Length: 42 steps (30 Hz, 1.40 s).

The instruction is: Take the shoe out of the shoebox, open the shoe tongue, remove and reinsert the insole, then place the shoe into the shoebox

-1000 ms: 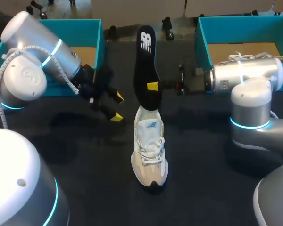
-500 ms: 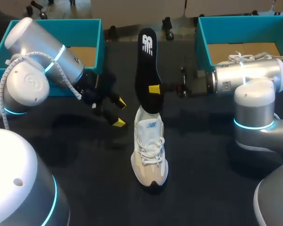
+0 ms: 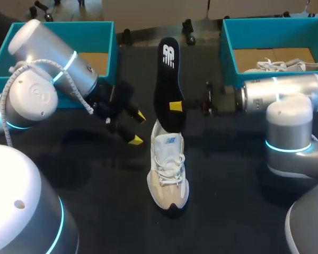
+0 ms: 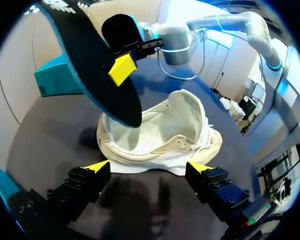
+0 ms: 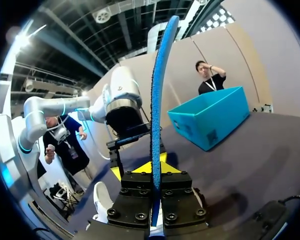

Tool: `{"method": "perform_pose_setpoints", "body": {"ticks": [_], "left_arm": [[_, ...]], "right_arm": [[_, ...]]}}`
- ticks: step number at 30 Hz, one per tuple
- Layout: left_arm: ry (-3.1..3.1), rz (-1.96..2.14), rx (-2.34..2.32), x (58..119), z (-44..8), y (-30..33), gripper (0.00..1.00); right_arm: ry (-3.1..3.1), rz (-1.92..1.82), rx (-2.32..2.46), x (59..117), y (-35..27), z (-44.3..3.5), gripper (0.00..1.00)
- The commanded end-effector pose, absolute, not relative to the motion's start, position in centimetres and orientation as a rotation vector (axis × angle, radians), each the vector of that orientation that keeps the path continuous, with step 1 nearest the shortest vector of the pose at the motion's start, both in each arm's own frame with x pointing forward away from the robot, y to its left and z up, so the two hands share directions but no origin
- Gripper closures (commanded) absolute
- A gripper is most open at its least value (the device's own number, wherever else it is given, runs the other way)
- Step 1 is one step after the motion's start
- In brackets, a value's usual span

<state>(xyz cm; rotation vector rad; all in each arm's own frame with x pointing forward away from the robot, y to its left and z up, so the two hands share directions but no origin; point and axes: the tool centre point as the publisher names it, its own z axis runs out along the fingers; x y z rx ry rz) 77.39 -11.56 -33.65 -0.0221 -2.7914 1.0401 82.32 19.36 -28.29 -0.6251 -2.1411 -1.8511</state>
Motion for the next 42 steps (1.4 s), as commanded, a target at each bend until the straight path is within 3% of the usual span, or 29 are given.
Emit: {"method": "perform_pose_setpoints", "body": {"ticks": [1, 42], "left_arm": [[-2.805, 1.014, -0.057, 77.15, -33.13, -11.74, 0.0], [-2.809, 0.995, -0.065, 76.47, -33.26, -11.67, 0.0]], "right_arm": [[-2.133, -1.865, -0.637, 81.7, 19.27, -28.45, 1.0], [-2.118, -1.852, -0.63, 81.98, 19.82, -28.21, 1.0]]}}
